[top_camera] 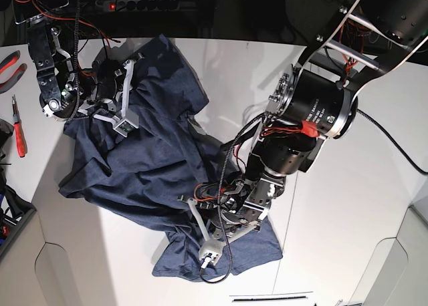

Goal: Layout the t-shirt on the table in an organized manner, then fold the t-shirt properly
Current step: 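Reach the left gripper to the shirt hem and grasp it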

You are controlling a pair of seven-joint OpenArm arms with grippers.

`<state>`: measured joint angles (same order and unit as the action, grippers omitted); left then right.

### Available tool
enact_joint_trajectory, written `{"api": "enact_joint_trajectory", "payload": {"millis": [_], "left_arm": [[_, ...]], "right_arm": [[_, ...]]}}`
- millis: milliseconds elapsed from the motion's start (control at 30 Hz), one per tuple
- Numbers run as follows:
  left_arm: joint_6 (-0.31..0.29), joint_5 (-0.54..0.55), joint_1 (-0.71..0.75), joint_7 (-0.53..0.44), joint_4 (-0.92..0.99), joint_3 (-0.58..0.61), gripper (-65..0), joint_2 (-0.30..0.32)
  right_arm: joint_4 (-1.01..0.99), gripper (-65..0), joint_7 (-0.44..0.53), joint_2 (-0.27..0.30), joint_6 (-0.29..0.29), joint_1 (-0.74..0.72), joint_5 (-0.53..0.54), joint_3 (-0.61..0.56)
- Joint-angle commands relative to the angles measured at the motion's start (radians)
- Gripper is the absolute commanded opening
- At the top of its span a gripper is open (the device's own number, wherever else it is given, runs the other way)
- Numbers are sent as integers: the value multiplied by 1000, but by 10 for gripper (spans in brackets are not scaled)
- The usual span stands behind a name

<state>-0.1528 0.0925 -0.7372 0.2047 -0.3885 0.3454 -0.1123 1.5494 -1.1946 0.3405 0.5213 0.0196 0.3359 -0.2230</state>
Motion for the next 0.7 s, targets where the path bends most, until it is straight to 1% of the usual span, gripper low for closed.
{"api": "enact_joint_trajectory", "payload": {"millis": [0, 33, 100, 200, 367, 667], "left_arm": [[30, -17, -35, -34, -16, -3, -444, -5], [47, -31, -35, -38, -16, -2, -444, -3], [59, -38, -35, -43, -16, -3, -444, 0], [60, -38, -35, -45, 0, -3, -444, -2], [60, -37, -34, -78, 50, -3, -444, -1], [51, -22, -30, -101, 51, -3, -444, -7]], "right_arm": [[-1, -650, -40, 6, 7, 6, -13, -1], [-1, -650, -40, 5, 7, 6, -13, -1], [-1, -650, -40, 6, 7, 6, -13, -1], [-1, -650, -40, 6, 7, 6, -13, -1], [-1, -650, -40, 6, 7, 6, -13, -1], [-1, -650, -40, 5, 7, 6, -13, -1]]}}
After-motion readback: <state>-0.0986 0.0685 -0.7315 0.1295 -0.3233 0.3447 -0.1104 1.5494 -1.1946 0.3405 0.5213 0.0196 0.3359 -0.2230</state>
